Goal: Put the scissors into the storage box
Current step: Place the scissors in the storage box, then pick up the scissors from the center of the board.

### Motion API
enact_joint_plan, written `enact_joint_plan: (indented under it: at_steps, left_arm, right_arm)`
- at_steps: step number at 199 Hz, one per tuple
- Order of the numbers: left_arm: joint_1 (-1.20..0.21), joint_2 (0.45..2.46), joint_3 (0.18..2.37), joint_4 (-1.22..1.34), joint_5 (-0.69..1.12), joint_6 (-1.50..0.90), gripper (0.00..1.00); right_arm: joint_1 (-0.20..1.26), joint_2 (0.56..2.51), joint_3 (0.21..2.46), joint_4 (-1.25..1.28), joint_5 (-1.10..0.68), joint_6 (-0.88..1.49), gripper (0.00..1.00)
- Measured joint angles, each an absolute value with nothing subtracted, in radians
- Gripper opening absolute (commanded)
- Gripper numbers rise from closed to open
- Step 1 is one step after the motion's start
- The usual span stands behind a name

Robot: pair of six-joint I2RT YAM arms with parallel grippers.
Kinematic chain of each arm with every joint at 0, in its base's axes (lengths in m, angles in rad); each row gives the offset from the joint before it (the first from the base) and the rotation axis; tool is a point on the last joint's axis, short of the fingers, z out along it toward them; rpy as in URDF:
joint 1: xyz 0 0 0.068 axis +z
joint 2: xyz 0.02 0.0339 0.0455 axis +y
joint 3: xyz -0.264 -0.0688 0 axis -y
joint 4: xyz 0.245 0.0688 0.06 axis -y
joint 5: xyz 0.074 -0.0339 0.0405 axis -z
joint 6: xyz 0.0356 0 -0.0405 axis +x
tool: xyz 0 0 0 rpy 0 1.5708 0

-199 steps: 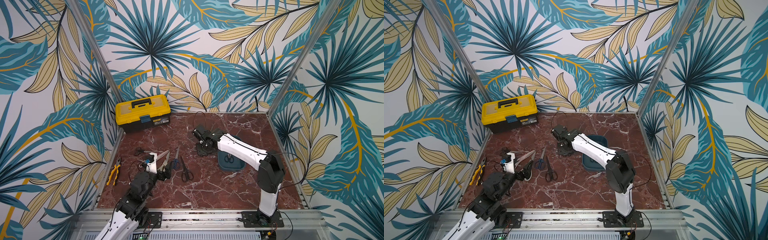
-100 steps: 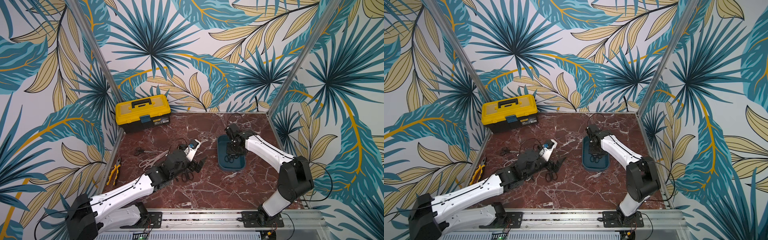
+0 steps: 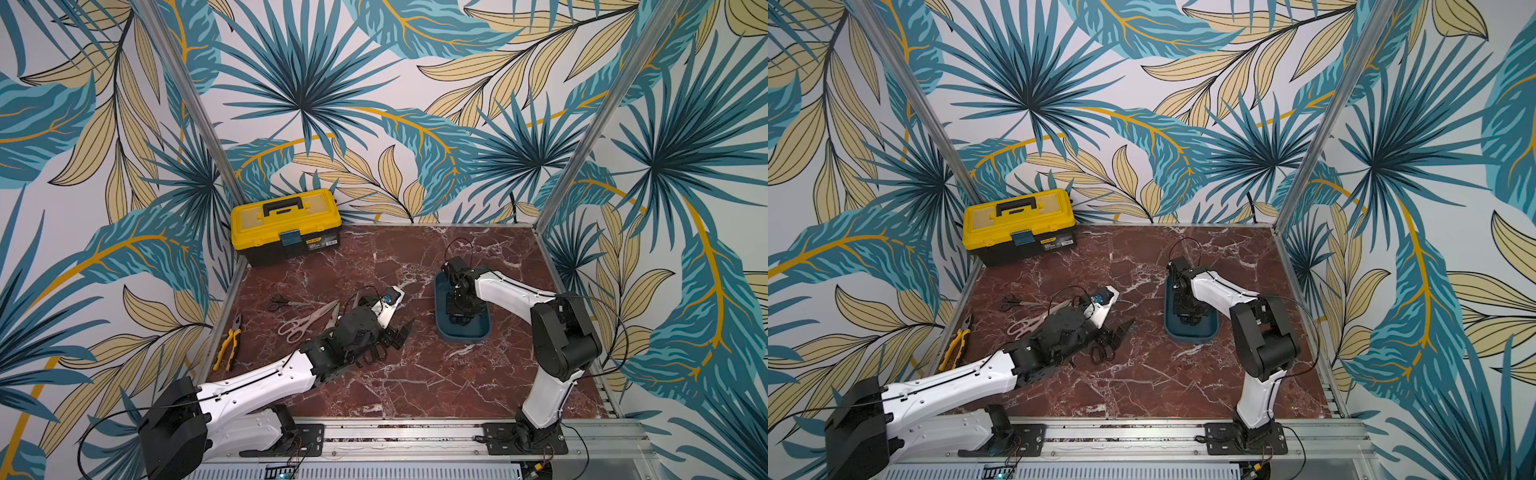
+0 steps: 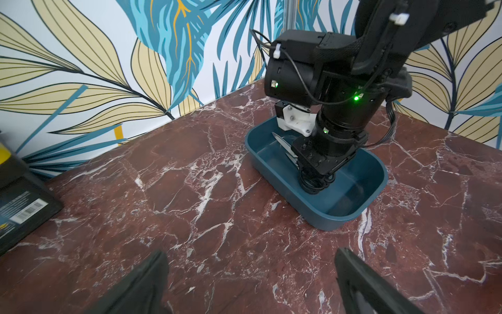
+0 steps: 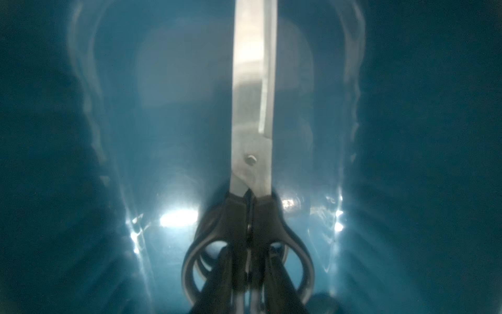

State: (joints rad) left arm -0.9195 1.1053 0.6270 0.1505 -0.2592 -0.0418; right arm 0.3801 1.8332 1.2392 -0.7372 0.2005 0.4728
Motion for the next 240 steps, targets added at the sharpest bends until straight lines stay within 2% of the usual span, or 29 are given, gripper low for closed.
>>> enact_joint_plan:
  at_steps: [11,27,55,101,127,159,195,240]
  left_arm:
    - [-0.913,1.079,0.603,0.149,-0.282,-0.051,1.00]
    - [-0.878,1.040,0.579,0.141,-0.292,-0.085,1.00]
    - [-0.701,0.928,0.537,0.104,-0.304,-0.204,1.00]
    - [-0.456,0.709,0.464,-0.036,-0.337,-0.355,1.00]
    - [-0.344,0.666,0.459,-0.146,-0.330,-0.418,1.00]
    - [-0.246,0.698,0.438,-0.239,-0.273,-0.456,1.00]
    - [-0.202,0.738,0.384,-0.246,-0.206,-0.461,1.00]
    - [-0.201,0.717,0.315,-0.186,-0.168,-0.463,1.00]
  right_arm:
    - [0.380,1.829,1.239,-0.731,0.200,0.476,0.43]
    - [0.381,1.811,1.240,-0.733,0.201,0.471,0.44]
    - [0.411,1.744,1.282,-0.771,0.221,0.470,0.44]
    - [0.643,1.680,1.414,-0.789,0.196,0.493,0.43]
    - [0.793,1.769,1.503,-0.791,0.138,0.521,0.43]
    - [0.926,1.970,1.619,-0.797,0.046,0.540,0.42]
    - [0.968,2.129,1.706,-0.862,-0.039,0.546,0.42]
    - [0.978,2.161,1.752,-0.934,-0.048,0.550,0.41]
